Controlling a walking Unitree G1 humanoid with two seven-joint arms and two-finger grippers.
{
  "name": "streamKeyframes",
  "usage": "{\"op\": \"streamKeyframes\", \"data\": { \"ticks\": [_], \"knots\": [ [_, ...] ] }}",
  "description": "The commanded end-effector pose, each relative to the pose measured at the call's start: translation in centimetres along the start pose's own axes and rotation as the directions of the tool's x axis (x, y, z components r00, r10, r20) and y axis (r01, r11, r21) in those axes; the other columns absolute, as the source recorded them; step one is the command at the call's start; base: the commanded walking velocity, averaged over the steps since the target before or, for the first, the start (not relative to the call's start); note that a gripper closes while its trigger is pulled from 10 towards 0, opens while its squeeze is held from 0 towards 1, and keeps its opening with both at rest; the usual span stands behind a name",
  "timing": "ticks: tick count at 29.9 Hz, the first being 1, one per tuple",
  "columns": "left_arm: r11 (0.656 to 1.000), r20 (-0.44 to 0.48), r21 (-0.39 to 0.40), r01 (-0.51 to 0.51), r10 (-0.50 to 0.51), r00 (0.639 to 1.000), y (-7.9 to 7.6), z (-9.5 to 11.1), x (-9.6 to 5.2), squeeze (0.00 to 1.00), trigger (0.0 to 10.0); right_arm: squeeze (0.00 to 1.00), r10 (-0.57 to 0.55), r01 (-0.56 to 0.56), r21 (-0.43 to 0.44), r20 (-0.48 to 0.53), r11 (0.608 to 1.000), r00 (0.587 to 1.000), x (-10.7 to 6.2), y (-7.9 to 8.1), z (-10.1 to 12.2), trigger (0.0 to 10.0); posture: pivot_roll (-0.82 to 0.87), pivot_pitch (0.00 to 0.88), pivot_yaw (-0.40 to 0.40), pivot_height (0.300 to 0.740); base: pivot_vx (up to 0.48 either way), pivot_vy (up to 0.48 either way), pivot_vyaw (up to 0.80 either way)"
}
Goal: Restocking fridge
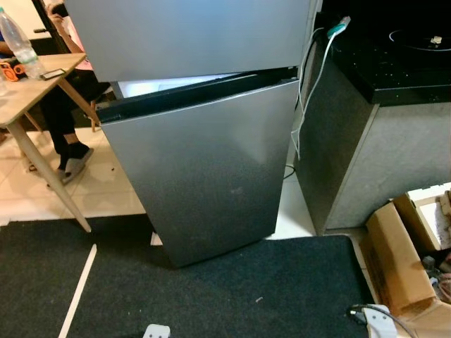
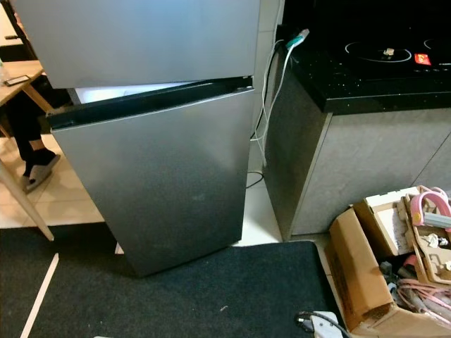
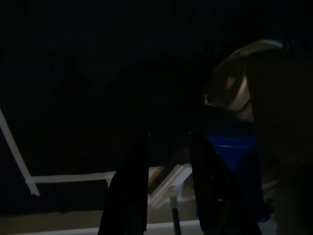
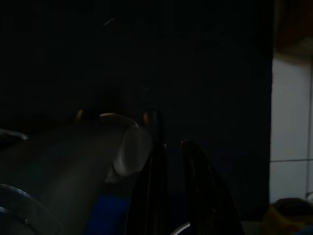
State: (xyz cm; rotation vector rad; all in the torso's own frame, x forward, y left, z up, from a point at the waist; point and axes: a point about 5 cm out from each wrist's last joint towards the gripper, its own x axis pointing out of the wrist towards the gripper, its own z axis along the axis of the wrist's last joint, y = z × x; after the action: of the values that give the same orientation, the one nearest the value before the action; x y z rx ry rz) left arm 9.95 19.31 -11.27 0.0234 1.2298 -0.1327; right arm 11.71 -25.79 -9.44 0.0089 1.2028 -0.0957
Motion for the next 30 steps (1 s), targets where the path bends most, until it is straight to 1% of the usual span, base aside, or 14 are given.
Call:
{"op": "streamKeyframes", "data": {
  "ticks": [1,18,23,28,30],
  "knots": [
    [1.000,-0.024,0.005,0.001,-0.001,1.000,-0.10,-0.65,-0.05,0.00,10.0,0.00,-0.004,0.004,0.006,0.010,1.000,1.000,0.07,0.22,0.20,10.0,-0.06,0.000,0.031,0.740,0.000,0.000,0.74],
    [1.000,-0.006,-0.007,-0.014,0.014,1.000,-0.02,-0.10,0.02,0.00,10.0,0.00,0.000,0.000,-0.030,0.019,1.000,1.000,0.17,0.54,0.74,10.0,-0.06,0.000,0.033,0.740,0.000,0.000,0.74],
    [1.000,-0.006,-0.014,-0.008,0.008,1.000,0.07,-0.02,0.00,0.00,10.0,0.00,0.007,-0.006,-0.044,0.014,0.999,1.000,0.21,0.76,0.65,10.0,-0.06,0.000,0.038,0.740,0.000,0.000,0.74],
    [1.000,-0.018,0.002,-0.007,0.007,1.000,0.12,-0.08,-0.01,0.00,10.0,0.00,0.009,-0.009,-0.062,0.003,0.998,1.000,0.24,0.94,0.40,10.0,-0.06,0.000,0.039,0.740,0.000,0.000,0.74],
    [1.000,-0.018,-0.003,-0.008,0.008,1.000,0.12,-0.09,-0.01,0.00,10.0,0.00,0.007,-0.007,-0.068,0.002,0.998,1.000,0.24,0.96,0.33,10.0,-0.06,0.000,0.039,0.740,0.000,0.000,0.74]
  ]
}}
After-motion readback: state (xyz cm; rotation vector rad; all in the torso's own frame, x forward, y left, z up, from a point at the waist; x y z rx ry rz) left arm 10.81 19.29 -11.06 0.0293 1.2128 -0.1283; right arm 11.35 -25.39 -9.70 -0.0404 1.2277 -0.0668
